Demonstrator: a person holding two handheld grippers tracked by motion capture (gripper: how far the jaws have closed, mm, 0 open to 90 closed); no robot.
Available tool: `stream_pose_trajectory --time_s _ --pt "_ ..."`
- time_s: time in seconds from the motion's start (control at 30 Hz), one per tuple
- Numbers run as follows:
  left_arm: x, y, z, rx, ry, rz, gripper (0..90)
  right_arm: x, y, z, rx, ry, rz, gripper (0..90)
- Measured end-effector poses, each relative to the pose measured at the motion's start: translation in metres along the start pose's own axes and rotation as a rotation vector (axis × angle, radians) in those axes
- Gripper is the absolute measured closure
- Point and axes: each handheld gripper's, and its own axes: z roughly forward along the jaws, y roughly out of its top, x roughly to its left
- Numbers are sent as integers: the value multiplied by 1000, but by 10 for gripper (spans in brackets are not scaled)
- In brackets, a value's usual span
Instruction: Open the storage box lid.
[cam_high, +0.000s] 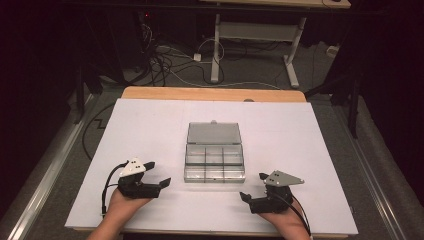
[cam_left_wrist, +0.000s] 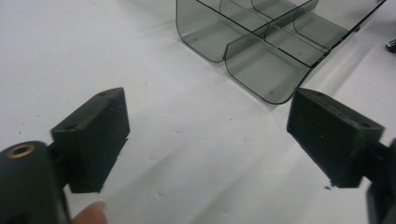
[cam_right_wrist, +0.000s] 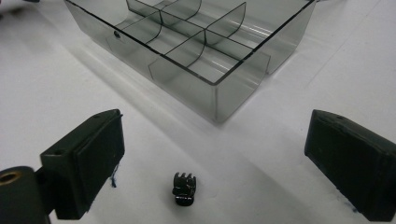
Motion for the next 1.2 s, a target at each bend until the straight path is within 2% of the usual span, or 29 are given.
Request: stream_pose_trajectory --time_s 0.07,0.2,0.33,0.4,0.77,0.93,1.03,1.07,1.2 --pt "2 1 1 4 -5 -13 0 -1 0 -1 -3 -4 8 81" --pt "8 1 2 14 -11 -44 0 -2 1 -1 -1 -11 14 89" --pt "8 2 0 8 -2 -30 0 -3 1 -3 -7 -24 13 96" --pt "7 2 -2 -4 18 -20 0 -4 1 -5 -12 -30 15 104" --pt "6 5 -8 -28 48 -8 0 -5 -3 -9 -17 -18 15 133" --pt "11 4 -7 -42 59 -24 0 -4 -2 -13 -23 -16 19 174" --pt "14 1 -4 -39 71 -38 0 -2 0 -15 -15 -56 0 211" --pt "16 -1 -1 -22 67 -44 0 -2 0 -17 -19 -53 5 227" --pt "13 -1 1 -6 67 -17 0 -2 -2 -20 -27 -31 30 322"
